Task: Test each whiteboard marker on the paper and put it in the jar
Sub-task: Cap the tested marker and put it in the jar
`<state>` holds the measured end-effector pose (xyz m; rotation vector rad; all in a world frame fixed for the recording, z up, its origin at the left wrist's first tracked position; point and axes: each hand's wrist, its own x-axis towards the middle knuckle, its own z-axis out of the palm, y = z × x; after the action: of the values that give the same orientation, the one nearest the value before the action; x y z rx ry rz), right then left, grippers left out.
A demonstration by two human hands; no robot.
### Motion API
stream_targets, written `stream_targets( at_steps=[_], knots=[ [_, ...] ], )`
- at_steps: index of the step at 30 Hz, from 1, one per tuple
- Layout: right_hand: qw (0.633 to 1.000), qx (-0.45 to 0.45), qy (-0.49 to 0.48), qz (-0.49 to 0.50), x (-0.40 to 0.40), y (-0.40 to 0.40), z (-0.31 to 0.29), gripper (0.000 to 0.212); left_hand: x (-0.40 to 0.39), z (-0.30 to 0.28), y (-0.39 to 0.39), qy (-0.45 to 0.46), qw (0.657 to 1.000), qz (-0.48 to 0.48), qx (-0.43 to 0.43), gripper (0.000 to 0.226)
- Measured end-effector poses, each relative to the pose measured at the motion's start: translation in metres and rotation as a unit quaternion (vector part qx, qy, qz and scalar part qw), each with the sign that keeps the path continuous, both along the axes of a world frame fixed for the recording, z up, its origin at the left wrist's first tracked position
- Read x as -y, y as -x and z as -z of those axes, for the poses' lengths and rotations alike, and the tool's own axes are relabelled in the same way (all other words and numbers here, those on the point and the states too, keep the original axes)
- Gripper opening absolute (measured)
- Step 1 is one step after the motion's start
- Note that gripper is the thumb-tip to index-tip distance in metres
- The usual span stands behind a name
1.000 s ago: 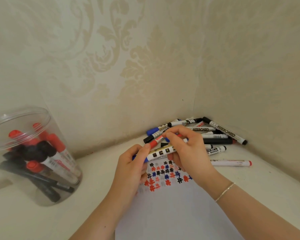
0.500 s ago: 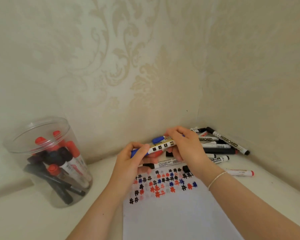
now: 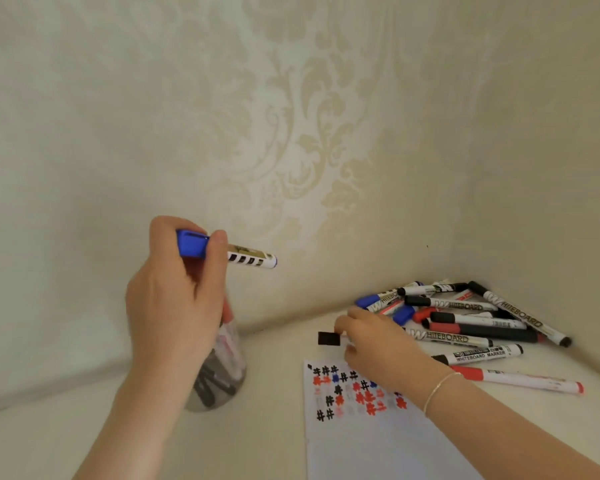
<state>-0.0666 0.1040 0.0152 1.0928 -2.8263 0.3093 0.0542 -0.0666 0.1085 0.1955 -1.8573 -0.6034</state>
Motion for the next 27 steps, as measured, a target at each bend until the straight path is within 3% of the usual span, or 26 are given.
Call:
stream_targets(
  at_steps=[5, 11, 15, 17, 21, 24, 27],
  knots=[
    [0.972, 0.008, 0.234, -0.016, 0.029, -0.008, -0.019, 0.022, 0.018, -0.007, -0.003, -0.013, 1.000, -0.024, -0.013, 0.017],
    [0.932, 0.138, 0.336, -0.008, 0.067, -0.012, -0.037, 0.021, 0.031, -0.019, -0.009, -0.011, 0.998, -0.057, -0.025, 0.018],
    [0.918, 0.161, 0.363, 0.007, 0.081, -0.015, -0.041, 0.019, 0.040, -0.029, -0.016, 0.022, 0.996, -0.085, -0.034, 0.019],
    [0.909, 0.180, 0.376, 0.013, 0.084, -0.016, -0.042, 0.018, 0.045, -0.033, -0.015, 0.066, 0.991, -0.118, 0.021, 0.018],
    [0.899, 0.211, 0.382, 0.029, 0.084, -0.017, -0.042, 0.018, 0.052, -0.029, -0.007, 0.144, 0.943, -0.163, 0.253, 0.021],
    [0.903, 0.212, 0.371, 0.034, 0.081, -0.016, -0.042, 0.015, 0.054, -0.024, 0.001, 0.145, 0.909, -0.103, 0.376, 0.032],
    [0.905, 0.221, 0.361, 0.032, 0.077, -0.017, -0.041, 0.014, 0.051, -0.018, 0.001, 0.110, 0.884, -0.003, 0.453, 0.057]
  ],
)
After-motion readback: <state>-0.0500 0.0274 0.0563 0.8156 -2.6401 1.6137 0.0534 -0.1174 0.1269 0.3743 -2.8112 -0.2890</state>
